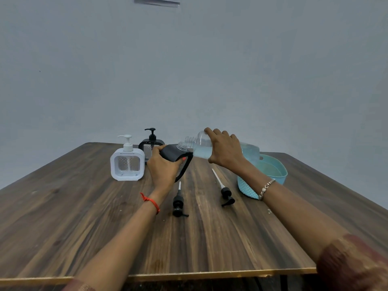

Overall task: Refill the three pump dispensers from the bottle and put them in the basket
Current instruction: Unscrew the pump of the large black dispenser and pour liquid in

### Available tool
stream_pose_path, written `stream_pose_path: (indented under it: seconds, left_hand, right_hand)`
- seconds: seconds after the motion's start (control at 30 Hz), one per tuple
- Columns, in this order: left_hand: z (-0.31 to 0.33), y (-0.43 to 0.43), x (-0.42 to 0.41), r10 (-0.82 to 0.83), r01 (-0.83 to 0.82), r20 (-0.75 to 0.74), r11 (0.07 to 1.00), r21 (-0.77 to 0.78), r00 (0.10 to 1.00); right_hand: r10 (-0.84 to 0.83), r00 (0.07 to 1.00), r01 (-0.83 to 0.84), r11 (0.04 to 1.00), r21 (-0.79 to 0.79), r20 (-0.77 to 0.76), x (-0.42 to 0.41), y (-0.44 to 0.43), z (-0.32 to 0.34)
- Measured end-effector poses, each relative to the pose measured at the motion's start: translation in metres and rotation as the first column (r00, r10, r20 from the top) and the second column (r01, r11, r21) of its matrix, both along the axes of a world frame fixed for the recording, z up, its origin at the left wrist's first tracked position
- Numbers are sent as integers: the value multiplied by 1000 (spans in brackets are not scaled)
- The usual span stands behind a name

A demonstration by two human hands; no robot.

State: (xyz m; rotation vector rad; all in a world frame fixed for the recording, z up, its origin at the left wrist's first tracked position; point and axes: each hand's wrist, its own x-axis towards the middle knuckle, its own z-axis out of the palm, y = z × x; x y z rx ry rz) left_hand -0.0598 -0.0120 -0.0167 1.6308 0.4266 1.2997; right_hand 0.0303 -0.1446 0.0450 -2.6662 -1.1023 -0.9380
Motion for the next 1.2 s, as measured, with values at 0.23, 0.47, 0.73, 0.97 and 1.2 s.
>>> stream_pose_path:
  seconds: [0.23,0.47,0.73,0.97,1.2]
  left_hand:
    - [-2,1,1,-6,6,1,1000,-9,1000]
    - [-2,1,-1,-7,7,3,1000,-13,1000]
    - [-4,2,-1,12,-12,-5,1000,-26,1000]
    - [-6,4,-1,8,-8,-12,1000,-25,1000]
    - [-8,4,0,9,-9,-10,1000,-20,1000]
  right_hand:
    - [6,1000,-6,1000,-7,-13,0,1,0]
    - [1,1000,-1,1000,-20,-12,-2,2,2]
    - [1,1000,-1,1000,-28,-9,-3,4,0]
    - [-4,1000,3,999,-35,-14,-3,5,0]
    - [1,1000,-1,1000,-31,-8,-4,3,0]
